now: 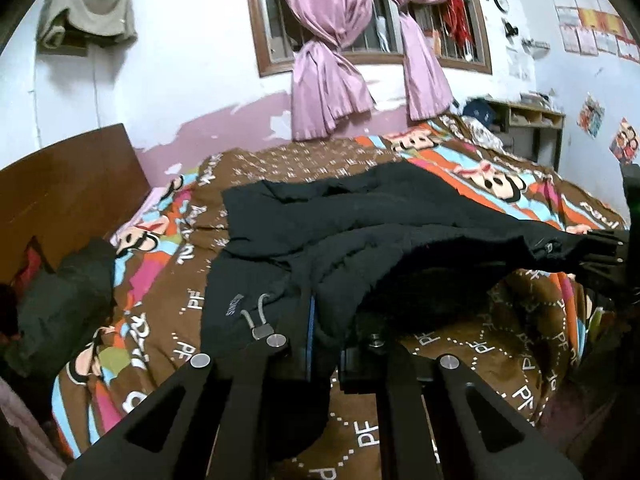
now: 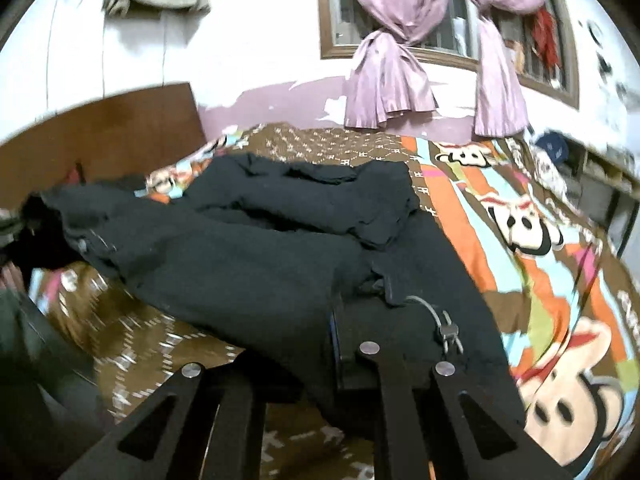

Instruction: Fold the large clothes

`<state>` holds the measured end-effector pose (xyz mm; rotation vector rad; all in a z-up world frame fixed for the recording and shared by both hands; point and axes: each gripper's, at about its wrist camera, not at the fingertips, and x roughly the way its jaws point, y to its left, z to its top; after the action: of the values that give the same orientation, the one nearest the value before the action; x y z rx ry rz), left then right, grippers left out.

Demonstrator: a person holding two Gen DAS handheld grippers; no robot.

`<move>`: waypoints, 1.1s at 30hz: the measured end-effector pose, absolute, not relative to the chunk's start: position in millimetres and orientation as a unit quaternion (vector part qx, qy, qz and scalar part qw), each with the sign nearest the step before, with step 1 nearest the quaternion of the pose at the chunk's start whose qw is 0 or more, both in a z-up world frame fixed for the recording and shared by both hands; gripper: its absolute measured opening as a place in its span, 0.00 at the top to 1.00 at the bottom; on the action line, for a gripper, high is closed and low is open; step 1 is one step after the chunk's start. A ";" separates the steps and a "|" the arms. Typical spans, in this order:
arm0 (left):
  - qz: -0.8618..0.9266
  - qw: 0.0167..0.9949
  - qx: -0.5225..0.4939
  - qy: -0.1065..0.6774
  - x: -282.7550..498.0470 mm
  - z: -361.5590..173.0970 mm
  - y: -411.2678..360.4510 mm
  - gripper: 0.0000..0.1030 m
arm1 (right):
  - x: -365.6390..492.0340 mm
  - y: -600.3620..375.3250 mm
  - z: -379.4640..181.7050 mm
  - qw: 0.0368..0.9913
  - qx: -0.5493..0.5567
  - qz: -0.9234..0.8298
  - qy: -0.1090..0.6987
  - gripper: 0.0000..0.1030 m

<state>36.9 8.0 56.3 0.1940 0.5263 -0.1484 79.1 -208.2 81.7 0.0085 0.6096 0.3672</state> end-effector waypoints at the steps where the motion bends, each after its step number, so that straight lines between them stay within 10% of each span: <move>1: -0.073 0.959 0.095 0.257 33.2 60.3 9.4 0.94 | 72.6 -207.4 86.3 0.938 0.008 0.180 0.296 0.92; 17: -0.086 0.969 0.125 0.196 -62.5 131.8 21.0 0.95 | 13.9 -188.6 188.9 0.940 -0.072 0.224 0.248 0.92; 33: -0.049 0.958 0.189 0.208 64.8 139.6 25.1 0.94 | 186.1 -144.2 197.2 0.899 -0.201 0.224 0.319 0.91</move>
<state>64.8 25.1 139.6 0.3831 0.4219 -0.0998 186.1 -144.2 197.2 -0.4156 0.6604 0.4640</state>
